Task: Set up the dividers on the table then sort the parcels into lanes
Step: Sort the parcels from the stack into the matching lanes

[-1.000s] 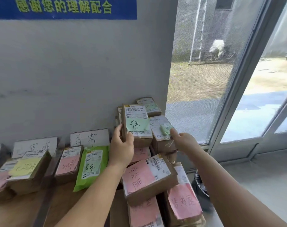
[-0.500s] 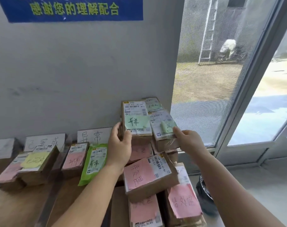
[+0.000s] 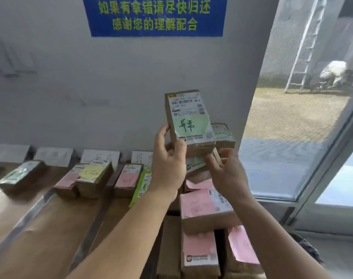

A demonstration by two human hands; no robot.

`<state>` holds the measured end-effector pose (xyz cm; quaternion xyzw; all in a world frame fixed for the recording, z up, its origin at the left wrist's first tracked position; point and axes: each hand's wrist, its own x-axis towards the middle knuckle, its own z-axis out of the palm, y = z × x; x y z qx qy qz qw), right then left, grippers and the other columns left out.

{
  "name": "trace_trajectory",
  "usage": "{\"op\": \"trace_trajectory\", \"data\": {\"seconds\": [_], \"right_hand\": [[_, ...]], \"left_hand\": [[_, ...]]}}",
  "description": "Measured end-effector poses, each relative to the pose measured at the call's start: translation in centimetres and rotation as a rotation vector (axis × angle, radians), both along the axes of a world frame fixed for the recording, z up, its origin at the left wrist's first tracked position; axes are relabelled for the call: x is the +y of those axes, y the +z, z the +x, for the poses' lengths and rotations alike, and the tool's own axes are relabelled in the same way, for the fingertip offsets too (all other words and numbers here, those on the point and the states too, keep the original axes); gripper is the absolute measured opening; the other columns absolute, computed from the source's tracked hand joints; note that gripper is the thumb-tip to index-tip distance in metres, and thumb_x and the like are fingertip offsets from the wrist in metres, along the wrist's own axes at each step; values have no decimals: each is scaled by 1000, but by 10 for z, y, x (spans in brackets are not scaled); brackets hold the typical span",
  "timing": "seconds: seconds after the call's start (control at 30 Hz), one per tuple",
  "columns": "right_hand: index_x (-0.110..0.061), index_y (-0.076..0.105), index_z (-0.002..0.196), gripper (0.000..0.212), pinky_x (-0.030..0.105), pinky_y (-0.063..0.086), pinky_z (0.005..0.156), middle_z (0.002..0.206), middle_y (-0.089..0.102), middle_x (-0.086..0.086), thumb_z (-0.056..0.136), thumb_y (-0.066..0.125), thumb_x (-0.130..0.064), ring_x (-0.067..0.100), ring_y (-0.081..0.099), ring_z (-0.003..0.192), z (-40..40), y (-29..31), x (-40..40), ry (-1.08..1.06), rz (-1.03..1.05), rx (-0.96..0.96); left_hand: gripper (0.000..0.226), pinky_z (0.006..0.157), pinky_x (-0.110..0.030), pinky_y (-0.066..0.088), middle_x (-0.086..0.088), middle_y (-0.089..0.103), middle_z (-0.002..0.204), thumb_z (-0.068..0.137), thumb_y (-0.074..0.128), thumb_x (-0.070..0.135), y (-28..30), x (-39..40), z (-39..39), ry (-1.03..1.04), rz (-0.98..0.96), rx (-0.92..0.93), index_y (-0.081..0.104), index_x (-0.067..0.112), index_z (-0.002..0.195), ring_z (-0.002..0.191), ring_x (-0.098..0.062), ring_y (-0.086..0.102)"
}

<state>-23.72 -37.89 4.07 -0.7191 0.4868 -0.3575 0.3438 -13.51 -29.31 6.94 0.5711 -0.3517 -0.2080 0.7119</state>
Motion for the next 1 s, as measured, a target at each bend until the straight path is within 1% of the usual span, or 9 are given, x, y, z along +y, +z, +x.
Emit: {"op": "trace_trajectory", "data": {"seconds": [0.1, 0.2, 0.33, 0.47, 0.57, 0.77, 0.83, 0.9, 1.0], "right_hand": [[-12, 45, 123, 47, 34, 42, 84, 107, 61, 5, 91, 56, -44, 26, 57, 105, 14, 0, 15, 59, 34, -5], [-14, 44, 115, 44, 44, 49, 85, 103, 64, 8, 90, 55, -48, 28, 60, 99, 31, -2, 32, 92, 47, -39], [-21, 43, 114, 40, 42, 52, 81, 104, 64, 5, 89, 54, -50, 23, 62, 95, 60, -2, 61, 153, 80, -63], [-16, 47, 122, 42, 28, 45, 68, 111, 62, 2, 93, 54, -45, 18, 60, 96, 92, -1, 100, 184, 85, -58], [-14, 47, 121, 42, 29, 45, 74, 113, 62, 4, 93, 54, -45, 20, 60, 98, 118, -4, 133, 181, 96, -69], [-14, 46, 124, 41, 28, 48, 69, 111, 63, 3, 94, 54, -41, 15, 59, 88, 146, -16, 186, 133, 128, -94], [-14, 46, 125, 39, 24, 49, 63, 109, 63, 2, 95, 53, -40, 9, 59, 80, 146, -21, 195, 102, 144, -103], [-14, 45, 125, 39, 17, 44, 55, 108, 61, 2, 96, 52, -38, 5, 58, 77, 142, -24, 199, 67, 157, -111], [-14, 46, 125, 41, 27, 47, 70, 113, 62, 5, 95, 53, -40, 17, 59, 94, 132, -30, 197, -1, 149, -95]], "left_hand": [[39, 84, -34, 57, 2, 63, 124, 98, 51, 29, -5, 25, 16, 82, 16, -6, 37, 39, 134, 105, -11, 64], [40, 81, -33, 58, 0, 61, 127, 97, 52, 30, -9, 54, 37, 152, 47, -14, 38, 40, 133, 107, -13, 64], [44, 74, -15, 51, 5, 61, 124, 97, 53, 28, -11, 94, 67, 224, 58, -14, 37, 38, 137, 107, -7, 61], [45, 85, -25, 53, 6, 64, 121, 96, 53, 25, -14, 136, 101, 259, 64, 21, 39, 38, 137, 106, -8, 63], [45, 77, -17, 52, 9, 65, 116, 98, 52, 20, -13, 172, 125, 264, 70, 48, 39, 36, 137, 100, -3, 64], [46, 97, -34, 48, 9, 64, 118, 98, 51, 21, -21, 220, 164, 205, 128, 127, 38, 36, 138, 108, -7, 59], [38, 91, -30, 51, 9, 65, 115, 98, 52, 20, -24, 225, 168, 174, 143, 138, 40, 40, 128, 105, -7, 60], [43, 83, -25, 51, 10, 65, 113, 98, 53, 20, -28, 224, 167, 129, 146, 157, 37, 44, 129, 101, -6, 61], [46, 80, -25, 49, 16, 64, 105, 98, 52, 19, -36, 215, 163, 81, 163, 187, 36, 44, 133, 99, -6, 60]]}}
